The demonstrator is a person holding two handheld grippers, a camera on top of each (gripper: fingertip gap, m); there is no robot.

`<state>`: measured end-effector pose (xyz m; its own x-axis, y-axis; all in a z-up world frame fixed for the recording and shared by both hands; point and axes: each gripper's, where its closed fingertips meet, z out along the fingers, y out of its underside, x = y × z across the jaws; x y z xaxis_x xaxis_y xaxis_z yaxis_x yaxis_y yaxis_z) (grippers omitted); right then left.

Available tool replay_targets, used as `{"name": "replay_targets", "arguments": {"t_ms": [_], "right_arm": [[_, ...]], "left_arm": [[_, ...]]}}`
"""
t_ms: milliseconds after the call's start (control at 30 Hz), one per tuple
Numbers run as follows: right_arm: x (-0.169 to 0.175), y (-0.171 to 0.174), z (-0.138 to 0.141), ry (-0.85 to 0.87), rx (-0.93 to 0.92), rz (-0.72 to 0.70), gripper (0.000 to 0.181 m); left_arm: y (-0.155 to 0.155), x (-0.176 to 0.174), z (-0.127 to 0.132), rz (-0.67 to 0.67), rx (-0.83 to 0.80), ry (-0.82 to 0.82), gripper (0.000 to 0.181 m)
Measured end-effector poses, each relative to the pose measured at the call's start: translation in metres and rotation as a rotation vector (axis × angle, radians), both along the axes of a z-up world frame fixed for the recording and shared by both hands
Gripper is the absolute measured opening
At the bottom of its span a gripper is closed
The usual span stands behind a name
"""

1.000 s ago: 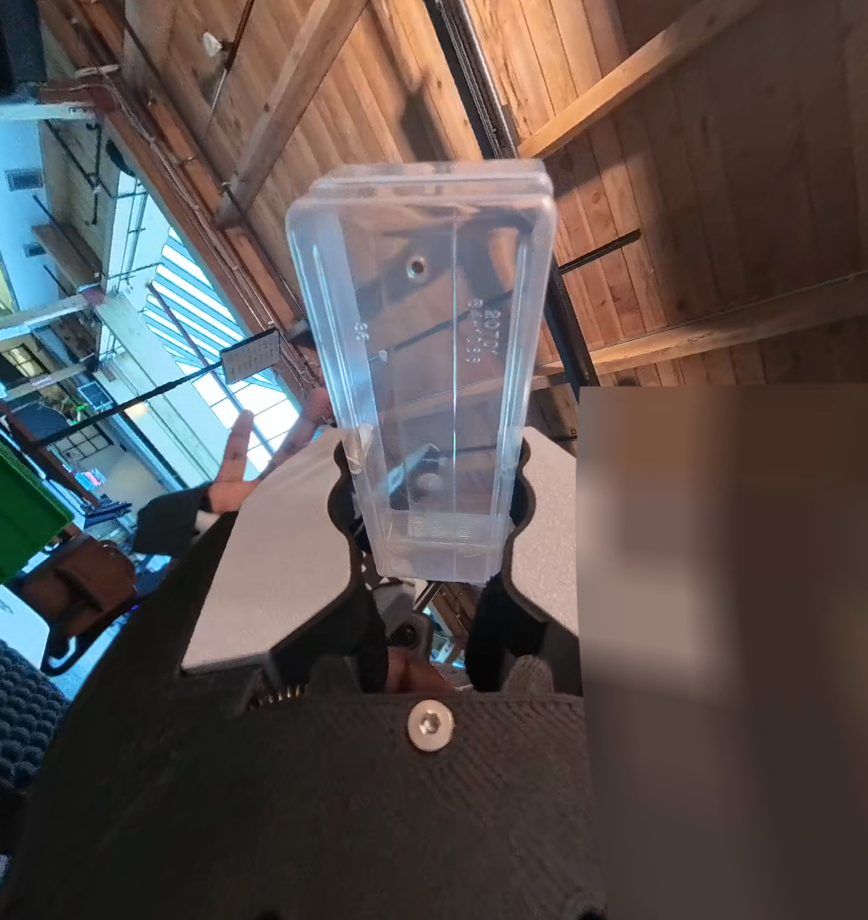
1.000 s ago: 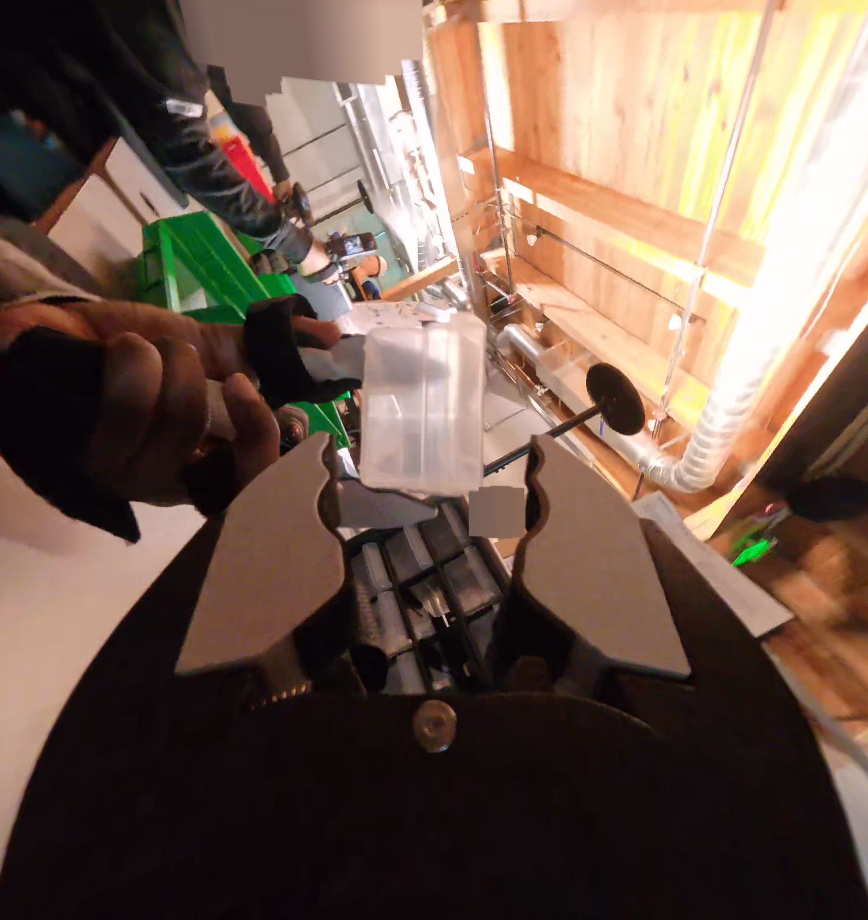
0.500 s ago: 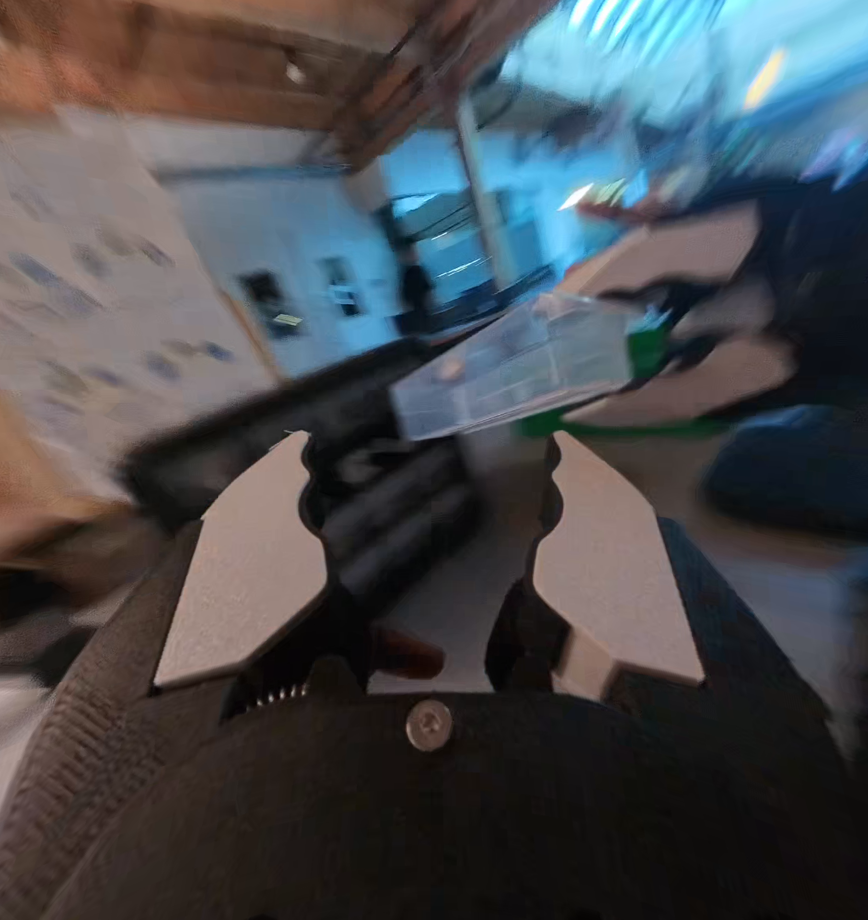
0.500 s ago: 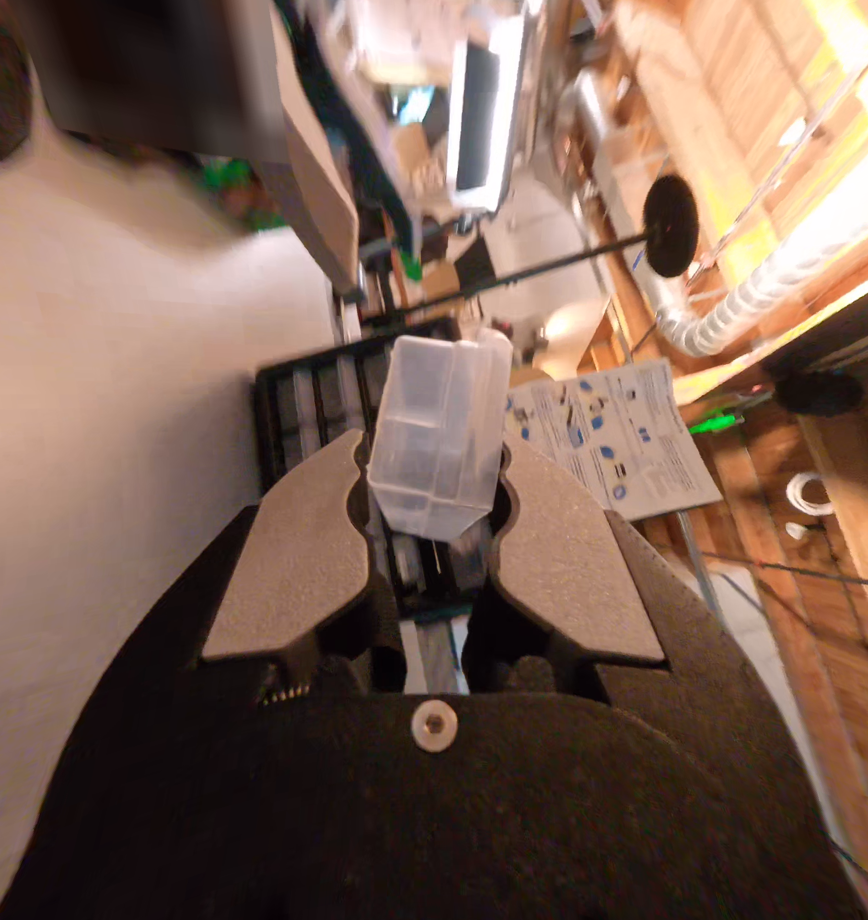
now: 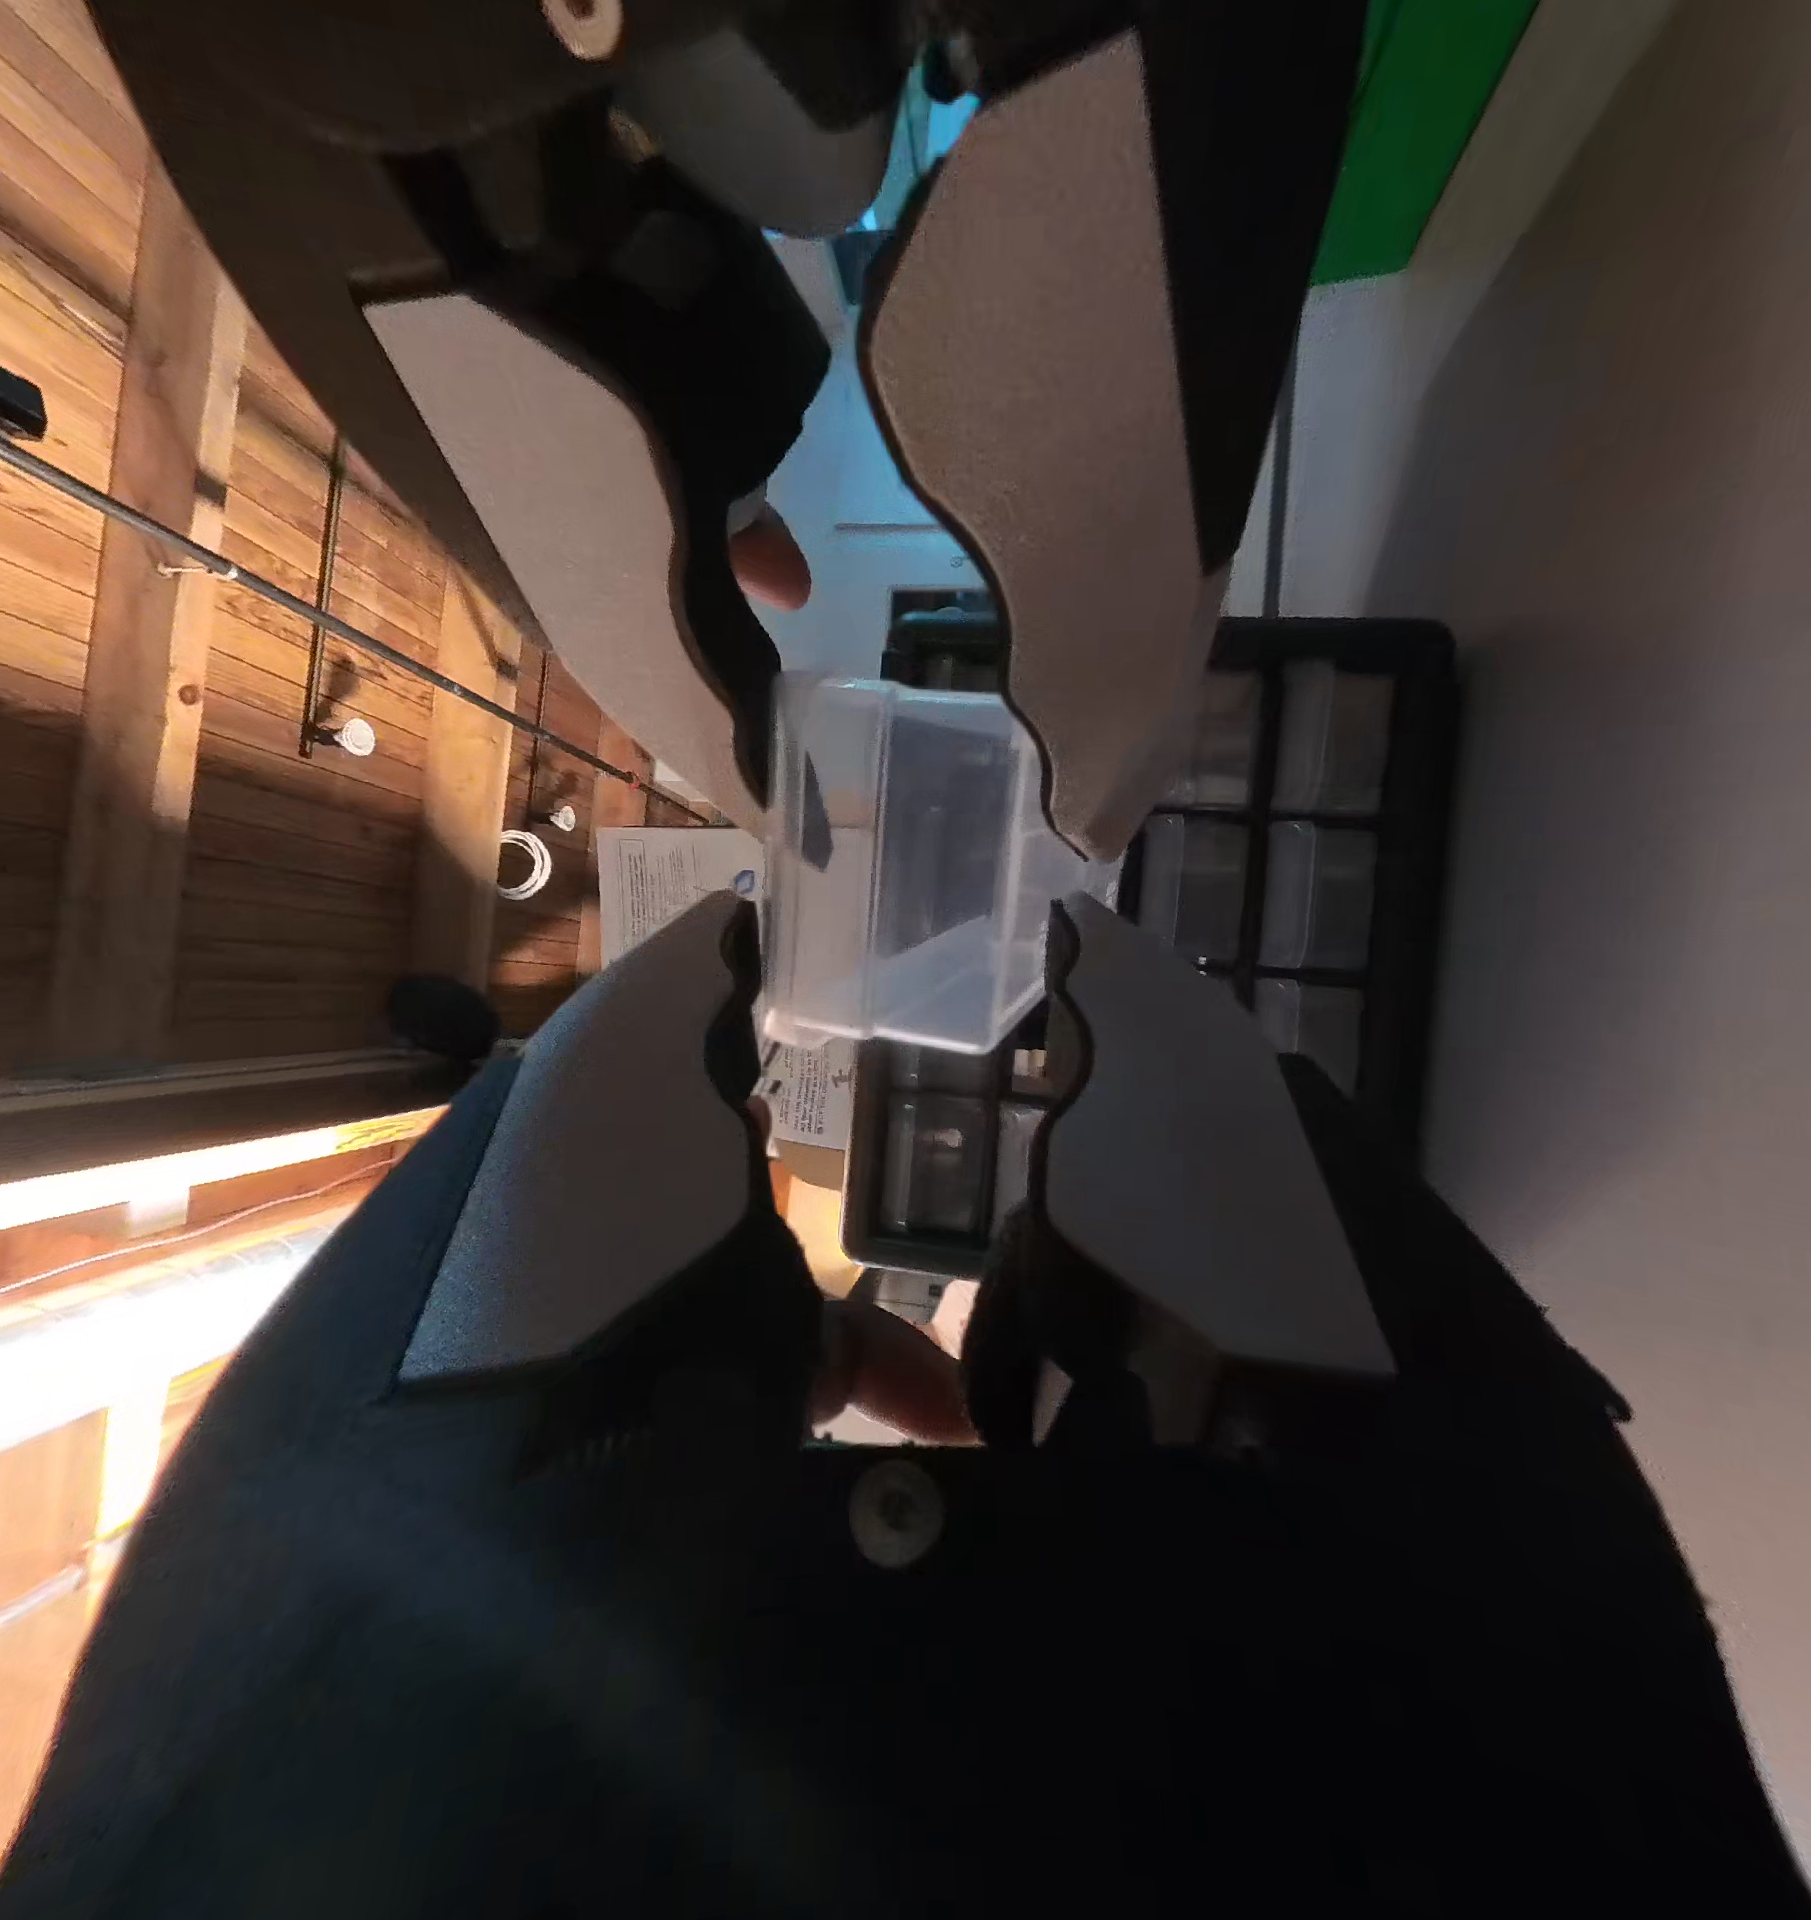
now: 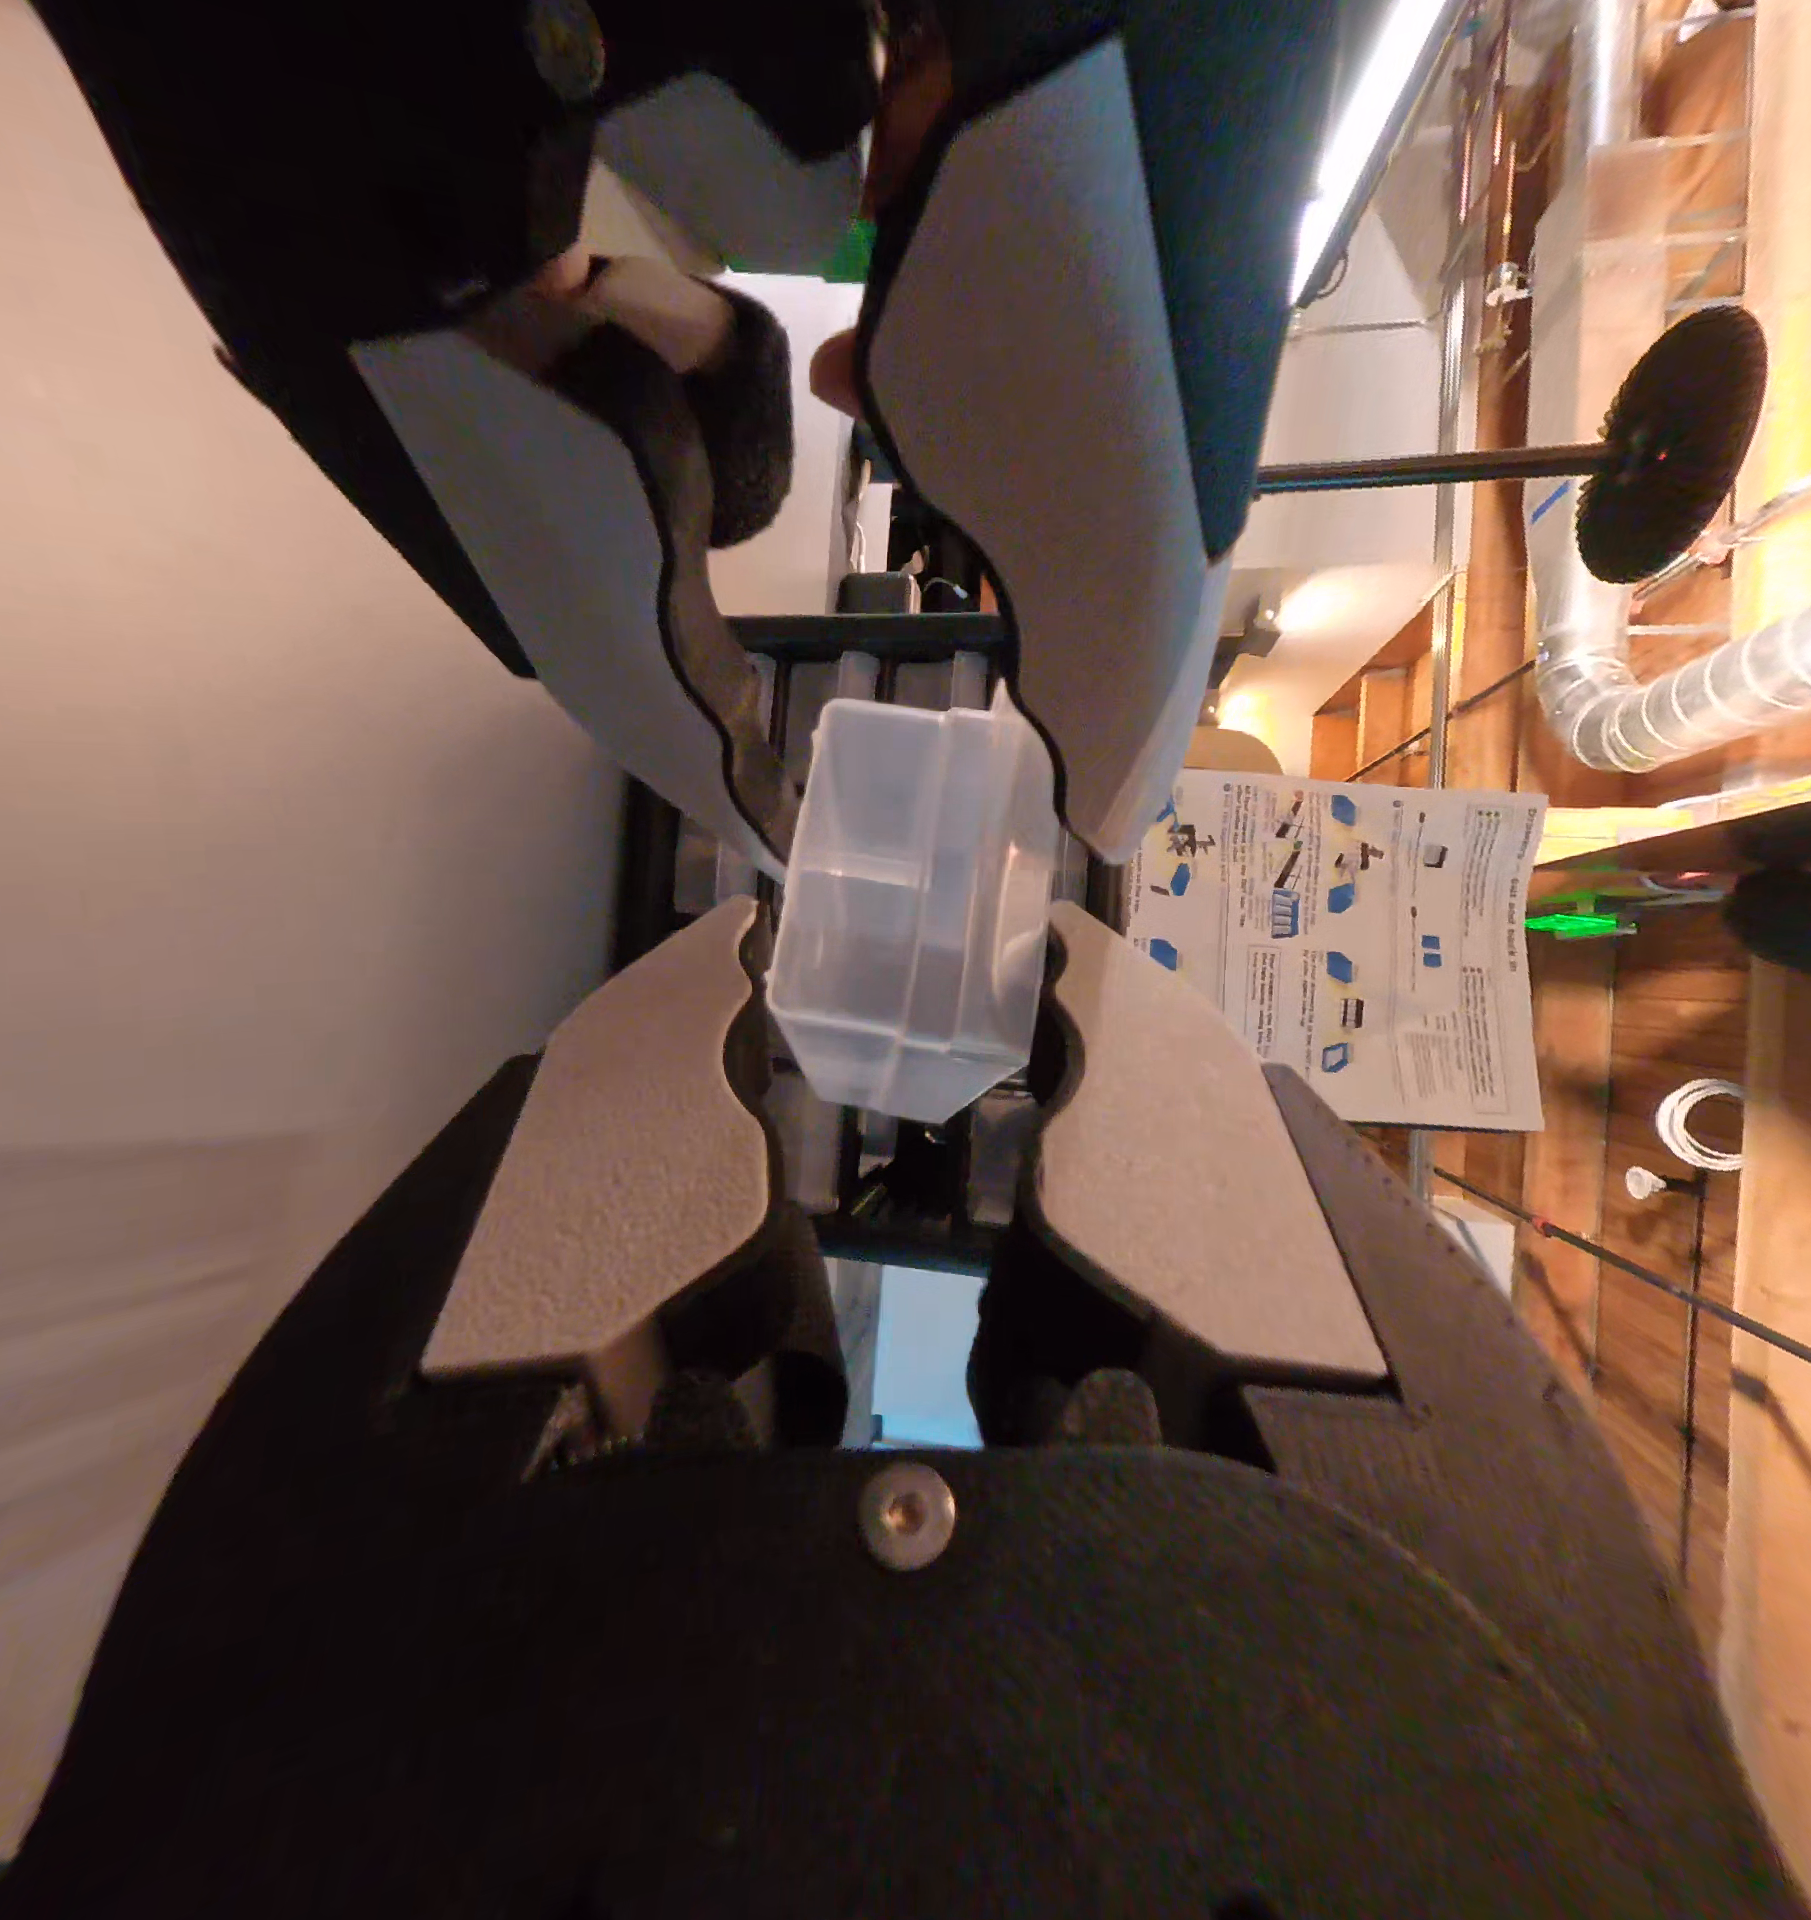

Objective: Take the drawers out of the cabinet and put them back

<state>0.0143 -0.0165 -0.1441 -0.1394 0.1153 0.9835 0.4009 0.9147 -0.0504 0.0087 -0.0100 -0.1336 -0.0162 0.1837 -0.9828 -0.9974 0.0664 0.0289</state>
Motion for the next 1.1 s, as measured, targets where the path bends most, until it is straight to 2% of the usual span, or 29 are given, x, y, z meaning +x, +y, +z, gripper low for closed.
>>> {"name": "replay_targets", "arguments": {"t_ms": [100, 267, 300, 367, 500, 567, 633, 800, 867, 967, 1100], "right_arm": [[-0.002, -0.008, 0.008, 0.080, 0.016, 0.087, 0.047], [0.005, -0.007, 0.022, 0.193, 0.016, 0.215, 0.071], [0.003, -0.005, 0.021, 0.193, 0.039, 0.231, 0.070], [-0.001, -0.003, 0.018, 0.175, 0.090, 0.236, 0.055], [-0.004, 0.003, 0.011, 0.097, 0.119, 0.182, 0.048], [-0.005, 0.011, 0.007, 0.043, 0.137, 0.126, 0.048], [-0.007, 0.009, 0.004, 0.014, 0.136, 0.138, 0.048], [-0.010, 0.011, 0.007, 0.034, 0.156, 0.168, 0.048], [-0.012, 0.010, 0.011, 0.077, 0.163, 0.185, 0.047], [-0.009, 0.004, 0.013, 0.108, -0.011, 0.259, 0.049], [0.003, 0.014, 0.036, 0.236, -0.296, 0.320, 0.055]], "left_arm": [[-0.010, -0.003, 0.007, -0.073, 0.010, -0.048, 0.051], [-0.034, 0.003, 0.016, -0.308, -0.038, -0.155, 0.050], [-0.037, 0.006, 0.016, -0.350, -0.049, -0.163, 0.050], [-0.040, 0.007, 0.016, -0.380, -0.047, -0.166, 0.050], [-0.031, -0.005, 0.006, -0.290, -0.069, -0.164, 0.048], [-0.029, -0.003, -0.001, -0.249, -0.055, -0.076, 0.053], [-0.026, -0.002, -0.002, -0.216, -0.024, -0.010, 0.057], [-0.025, -0.006, 0.003, -0.180, -0.005, -0.006, 0.050], [-0.025, -0.010, 0.007, -0.122, 0.028, 0.027, 0.049], [-0.024, -0.021, 0.012, -0.004, 0.076, 0.068, 0.048], [-0.026, -0.035, 0.017, 0.099, 0.107, 0.041, 0.047]]}}
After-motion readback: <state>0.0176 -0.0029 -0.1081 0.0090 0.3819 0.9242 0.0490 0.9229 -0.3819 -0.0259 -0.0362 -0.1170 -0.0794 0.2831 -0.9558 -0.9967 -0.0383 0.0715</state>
